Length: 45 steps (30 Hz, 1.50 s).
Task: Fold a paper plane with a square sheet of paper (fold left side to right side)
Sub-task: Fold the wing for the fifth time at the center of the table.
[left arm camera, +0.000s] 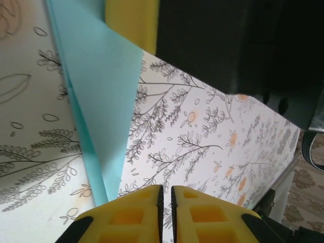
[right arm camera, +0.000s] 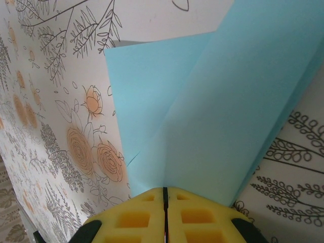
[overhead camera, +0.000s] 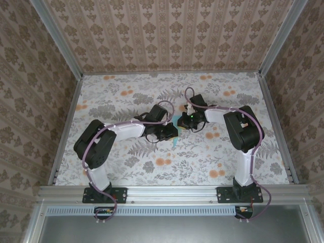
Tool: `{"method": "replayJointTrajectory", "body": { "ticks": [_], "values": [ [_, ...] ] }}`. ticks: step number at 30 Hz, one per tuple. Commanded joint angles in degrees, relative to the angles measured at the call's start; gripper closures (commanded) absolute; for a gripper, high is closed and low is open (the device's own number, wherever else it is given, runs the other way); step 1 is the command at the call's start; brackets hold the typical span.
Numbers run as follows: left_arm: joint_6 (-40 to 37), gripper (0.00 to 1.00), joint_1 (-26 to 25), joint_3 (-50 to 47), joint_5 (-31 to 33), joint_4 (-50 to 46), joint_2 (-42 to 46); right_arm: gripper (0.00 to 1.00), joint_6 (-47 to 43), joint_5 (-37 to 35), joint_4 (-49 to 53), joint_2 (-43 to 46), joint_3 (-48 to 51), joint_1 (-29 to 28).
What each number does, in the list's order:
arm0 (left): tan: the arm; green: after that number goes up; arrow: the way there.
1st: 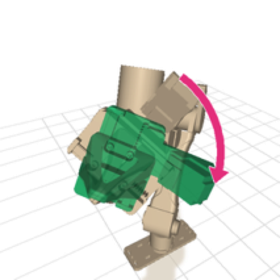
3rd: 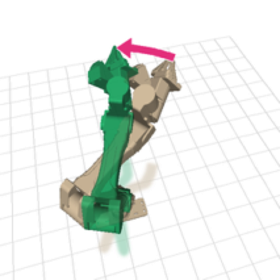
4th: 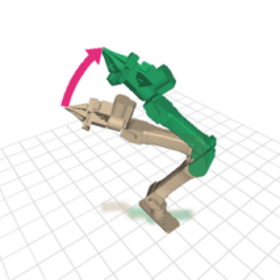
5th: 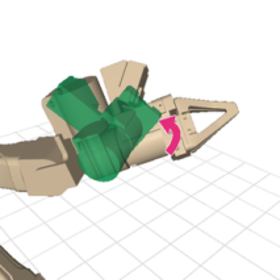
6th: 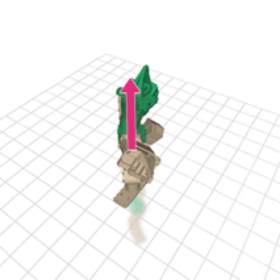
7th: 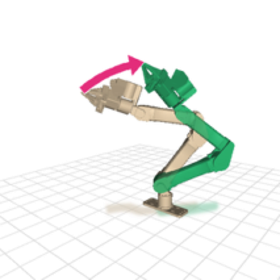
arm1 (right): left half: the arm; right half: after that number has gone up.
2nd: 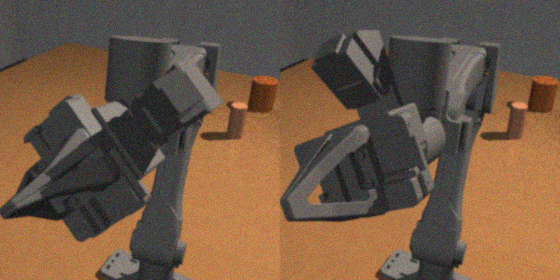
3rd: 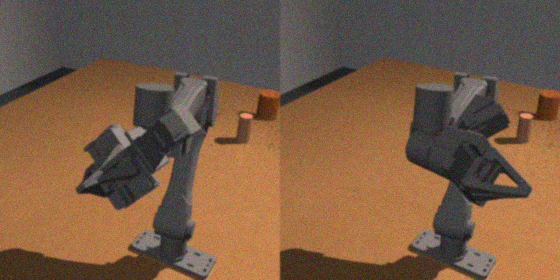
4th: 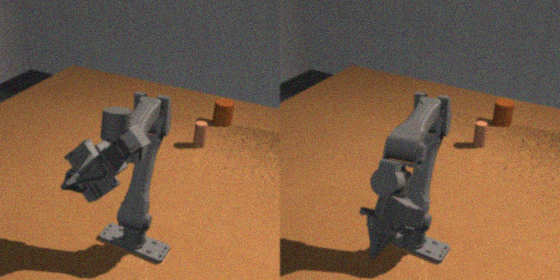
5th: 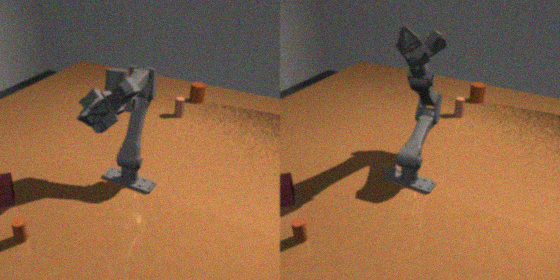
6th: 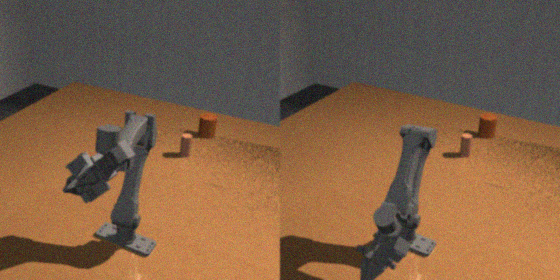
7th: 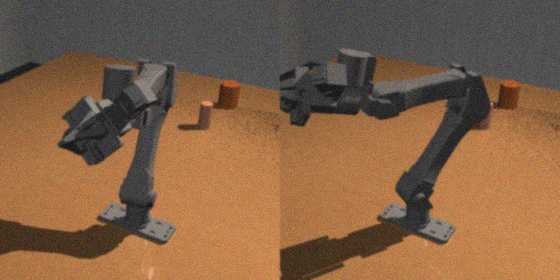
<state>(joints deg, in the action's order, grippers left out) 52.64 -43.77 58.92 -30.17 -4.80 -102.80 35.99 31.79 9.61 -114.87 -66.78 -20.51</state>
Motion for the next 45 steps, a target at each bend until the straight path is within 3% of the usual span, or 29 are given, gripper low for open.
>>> {"method": "replayJointTrajectory", "body": {
  "ticks": [1, 13, 45],
  "values": [
    [-0.35, 0.84, -1.05, 1.04, -3.5, -1.61, -1.26, 0.91, -0.94, -2.86, 4.61, -2.62, -0.28, 0.03],
    [1.32, 0.84, -1.33, 0.03, -3.0, -0.92, -5.06, 0.91, -1.68, -3.5, 5.73, -2.65, -0.83, -0.06],
    [3.58, 0.84, -1.58, -5.56, -2.26, -0.04, -5.44, 0.92, -3.46, -5.67, 10.38, -3.56, -3.71, 0.03]
  ]
}}
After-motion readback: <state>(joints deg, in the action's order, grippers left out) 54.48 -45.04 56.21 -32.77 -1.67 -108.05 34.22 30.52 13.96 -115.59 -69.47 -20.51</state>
